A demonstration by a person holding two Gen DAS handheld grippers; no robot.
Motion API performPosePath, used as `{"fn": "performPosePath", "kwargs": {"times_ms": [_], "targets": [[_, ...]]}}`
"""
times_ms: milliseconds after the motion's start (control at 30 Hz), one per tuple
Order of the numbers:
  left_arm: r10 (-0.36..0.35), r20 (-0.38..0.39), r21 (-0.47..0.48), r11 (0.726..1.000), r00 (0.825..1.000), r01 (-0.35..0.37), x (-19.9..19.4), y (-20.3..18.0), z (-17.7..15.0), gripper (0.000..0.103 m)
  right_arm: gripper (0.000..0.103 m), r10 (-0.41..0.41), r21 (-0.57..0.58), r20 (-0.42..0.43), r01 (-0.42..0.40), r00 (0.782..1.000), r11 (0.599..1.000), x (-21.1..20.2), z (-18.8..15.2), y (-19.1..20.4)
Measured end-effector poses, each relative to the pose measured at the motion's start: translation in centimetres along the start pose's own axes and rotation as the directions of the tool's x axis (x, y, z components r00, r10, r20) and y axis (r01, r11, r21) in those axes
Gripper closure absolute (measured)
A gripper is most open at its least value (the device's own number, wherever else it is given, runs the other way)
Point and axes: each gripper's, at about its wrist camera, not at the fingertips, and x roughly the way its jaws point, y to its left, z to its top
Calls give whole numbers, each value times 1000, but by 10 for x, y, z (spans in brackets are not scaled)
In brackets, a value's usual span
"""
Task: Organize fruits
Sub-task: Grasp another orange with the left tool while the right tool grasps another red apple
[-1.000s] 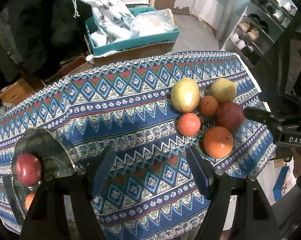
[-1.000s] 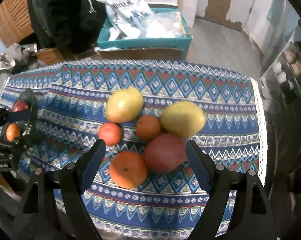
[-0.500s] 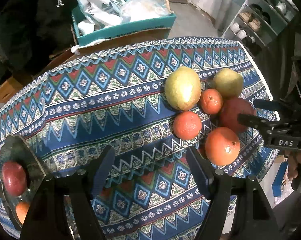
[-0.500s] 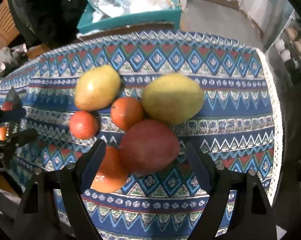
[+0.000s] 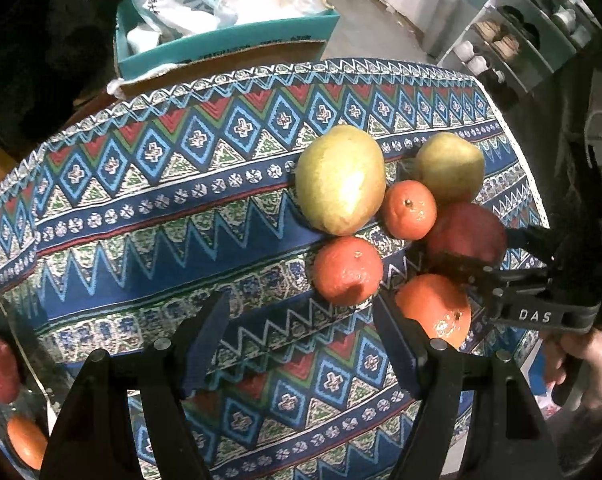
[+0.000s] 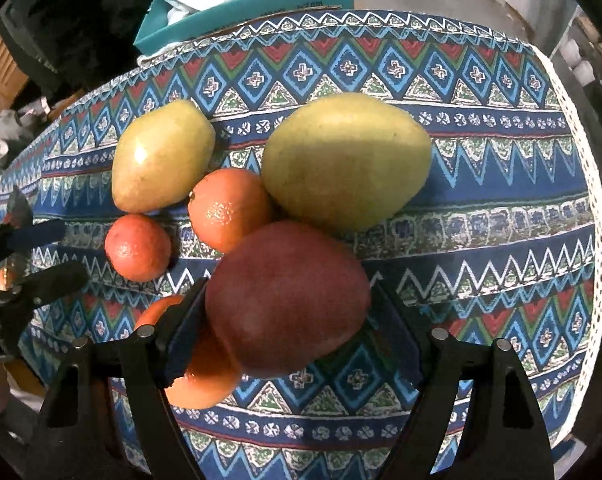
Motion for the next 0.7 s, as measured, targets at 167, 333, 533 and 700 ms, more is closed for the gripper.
{"fn": "performPosePath", "kwargs": {"times_ms": [167,333,533,700], "targets": [[-28,-18,-36,999,999,27,11,1,3,25,27,-18,-16,30,19,999,1000,1,0,6],[-75,-24,-86,994,997,72,19,-1,7,25,27,-38,-10,63,39,997,999,-11,0,-1],[-90,-42,-106,991,995,85,32,-10,12,25,27,-44,32,101,41,994,999,-31,2,-15],[-70,-52,-98,993,996,65,43,-16,12,25,27,-45,41,124,40,991,998,-46,-2,-25]]}}
